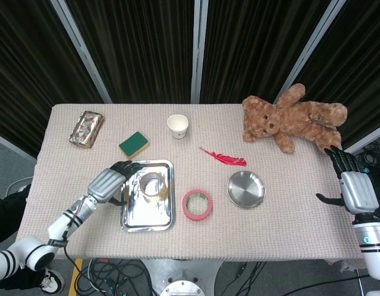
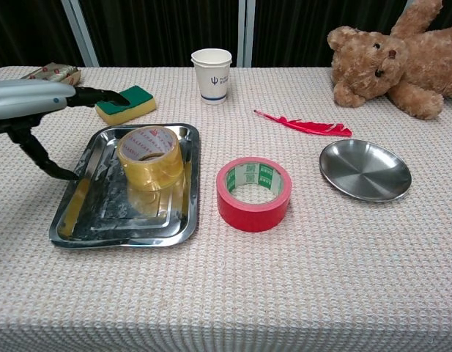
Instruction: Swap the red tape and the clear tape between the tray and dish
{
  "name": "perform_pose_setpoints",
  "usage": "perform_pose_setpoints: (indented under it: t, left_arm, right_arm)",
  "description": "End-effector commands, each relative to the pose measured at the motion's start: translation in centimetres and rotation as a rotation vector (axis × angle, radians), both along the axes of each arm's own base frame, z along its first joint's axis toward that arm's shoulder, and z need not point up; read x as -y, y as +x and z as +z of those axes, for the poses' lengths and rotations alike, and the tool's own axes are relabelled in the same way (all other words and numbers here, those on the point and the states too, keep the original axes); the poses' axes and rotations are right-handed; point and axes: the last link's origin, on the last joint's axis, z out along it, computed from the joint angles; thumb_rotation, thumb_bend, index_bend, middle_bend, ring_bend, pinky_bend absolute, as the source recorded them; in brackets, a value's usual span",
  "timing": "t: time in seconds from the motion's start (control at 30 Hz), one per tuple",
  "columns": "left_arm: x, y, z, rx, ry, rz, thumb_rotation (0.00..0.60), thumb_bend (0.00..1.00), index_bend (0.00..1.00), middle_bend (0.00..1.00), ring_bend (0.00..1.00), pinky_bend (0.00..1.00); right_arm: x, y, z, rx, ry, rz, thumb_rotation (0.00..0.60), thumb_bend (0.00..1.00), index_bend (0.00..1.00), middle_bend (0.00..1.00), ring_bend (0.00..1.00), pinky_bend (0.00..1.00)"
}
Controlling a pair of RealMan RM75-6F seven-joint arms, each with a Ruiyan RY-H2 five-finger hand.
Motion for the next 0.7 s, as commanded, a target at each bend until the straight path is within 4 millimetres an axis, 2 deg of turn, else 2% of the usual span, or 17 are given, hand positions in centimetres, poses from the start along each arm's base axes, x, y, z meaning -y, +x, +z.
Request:
perform_pose_setpoints:
  t: [0.03,0.4,0.7]
  left_arm:
    - [-1.0,1.0,-0.8,-0.014,-0.03,-0.011,0.6,0.09,0.05,0.04,0.0,0.1]
    - [-2.2,3.1,-2.2,-0.064,-0.104,-0.054,0.6,0.09,0.05,0.03,0.0,0.1]
    - [-2.9,3.8,-3.6,-0.094,-0.122,-0.088,0.6,0.1,0.07,0.05,0.0,0.11]
  right_arm:
    - [0.0,-0.4,-0.1,0.003,0.005,-0.009,0.6,0.0,0.0,0.0,0.0,0.0]
    - [0.0,-1.6,-0.3,0.003,0.011,-0.037,0.6,0.0,0.0,0.0,0.0,0.0]
    - [-0.1,-2.6,-0.3,0.011,0.006,-0.068,0.6,0.0,0.0,0.0,0.0,0.0]
